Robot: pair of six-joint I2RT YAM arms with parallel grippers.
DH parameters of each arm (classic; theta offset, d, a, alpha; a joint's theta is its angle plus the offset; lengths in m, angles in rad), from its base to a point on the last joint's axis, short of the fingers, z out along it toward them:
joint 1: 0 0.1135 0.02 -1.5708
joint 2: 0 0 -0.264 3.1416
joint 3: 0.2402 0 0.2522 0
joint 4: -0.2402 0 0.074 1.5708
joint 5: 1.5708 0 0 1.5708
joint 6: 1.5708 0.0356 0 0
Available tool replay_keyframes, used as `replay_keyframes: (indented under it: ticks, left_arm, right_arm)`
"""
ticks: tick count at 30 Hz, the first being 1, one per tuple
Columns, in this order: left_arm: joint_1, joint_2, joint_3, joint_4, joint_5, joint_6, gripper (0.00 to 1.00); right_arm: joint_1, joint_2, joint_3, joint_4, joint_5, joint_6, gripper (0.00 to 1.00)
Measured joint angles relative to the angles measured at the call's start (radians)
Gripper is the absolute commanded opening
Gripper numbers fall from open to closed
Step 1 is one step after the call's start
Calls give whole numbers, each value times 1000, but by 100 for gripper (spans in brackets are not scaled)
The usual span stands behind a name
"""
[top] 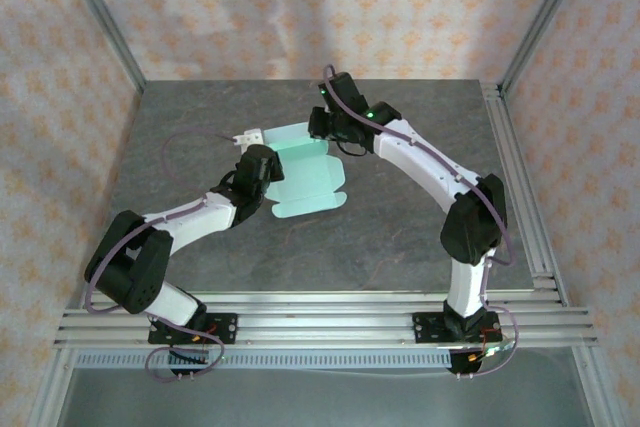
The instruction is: Fold the paper box
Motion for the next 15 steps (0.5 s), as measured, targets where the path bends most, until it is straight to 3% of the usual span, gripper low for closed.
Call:
replay_keyframes:
  ticks: [2,4,6,9,15]
  left_arm:
    - [1,0,0,-2,0,-1,0]
    - [1,0,0,-2,1,-4,0]
    - [1,-1,0,-2,2,-7,0]
    - [1,-1,0,-2,5,-15,0]
    - [7,0,2,-2,32,-40,0]
  right_arm:
    - [0,-3,-2,8,-3,2,10]
    - [0,-12,-16,23,-6,8,33]
    - [0,-26,-41,35,-7,4,44]
    - [0,-55,-79,45,-6,-7,52]
    - [0,-201,-202,92,33,-27,55]
